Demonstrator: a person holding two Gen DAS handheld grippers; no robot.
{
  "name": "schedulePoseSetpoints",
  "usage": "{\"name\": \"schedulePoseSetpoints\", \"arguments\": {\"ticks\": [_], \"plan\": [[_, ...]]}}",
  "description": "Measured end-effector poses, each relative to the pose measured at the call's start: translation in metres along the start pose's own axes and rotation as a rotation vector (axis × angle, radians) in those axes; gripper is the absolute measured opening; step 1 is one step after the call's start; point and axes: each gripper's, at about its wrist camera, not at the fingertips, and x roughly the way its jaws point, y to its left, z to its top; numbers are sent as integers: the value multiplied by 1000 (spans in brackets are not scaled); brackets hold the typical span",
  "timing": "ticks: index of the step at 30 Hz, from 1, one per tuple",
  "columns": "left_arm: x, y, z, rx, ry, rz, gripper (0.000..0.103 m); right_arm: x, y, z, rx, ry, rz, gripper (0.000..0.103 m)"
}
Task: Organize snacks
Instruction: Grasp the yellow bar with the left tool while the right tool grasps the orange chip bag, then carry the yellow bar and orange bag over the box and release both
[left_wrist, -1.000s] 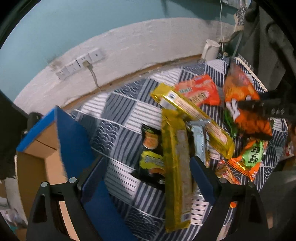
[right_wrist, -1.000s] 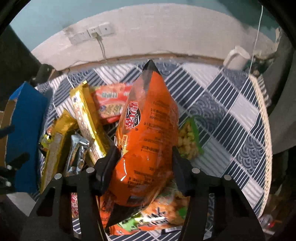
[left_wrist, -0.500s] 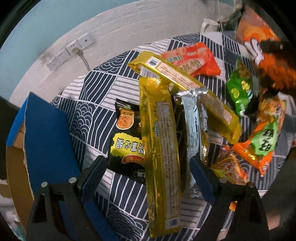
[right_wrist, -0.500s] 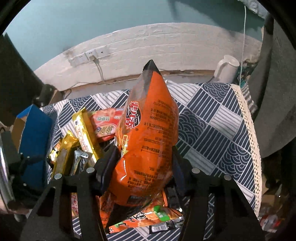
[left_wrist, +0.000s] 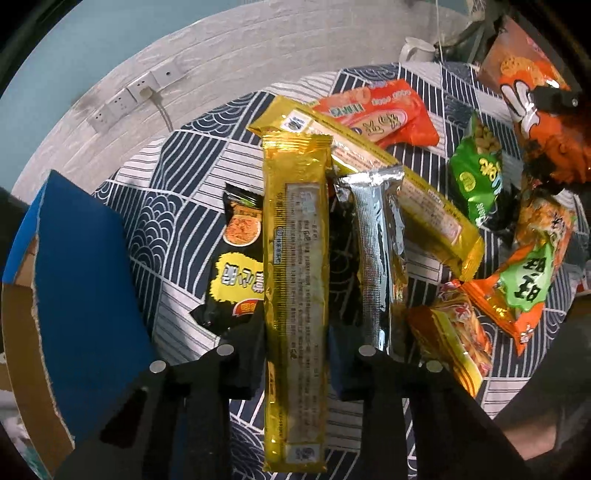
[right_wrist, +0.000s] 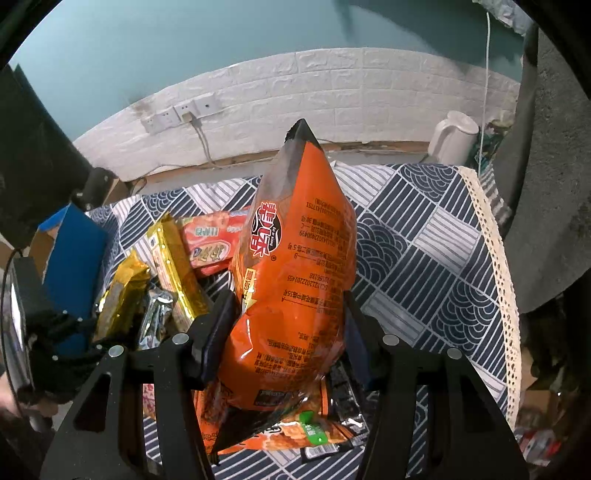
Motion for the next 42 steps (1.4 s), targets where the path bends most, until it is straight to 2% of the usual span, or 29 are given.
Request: {"name": "schedulePoseSetpoints", "arguments": {"ticks": [8,17,33,42], "plan": [[-44,13,1,-25,-105,-14,29,-15,11,7,-33,-62,0,56],[-90,40,1,-60,-201,11,29,-34,33,8,-123,-106,-5,56],[-140,85,-25,-134,-288,46,29,-62,84,0,-208,-137,64,56],[-154,112,-45,-173,-308,67,29,-61,126,1,-266,-124,106,56]]}}
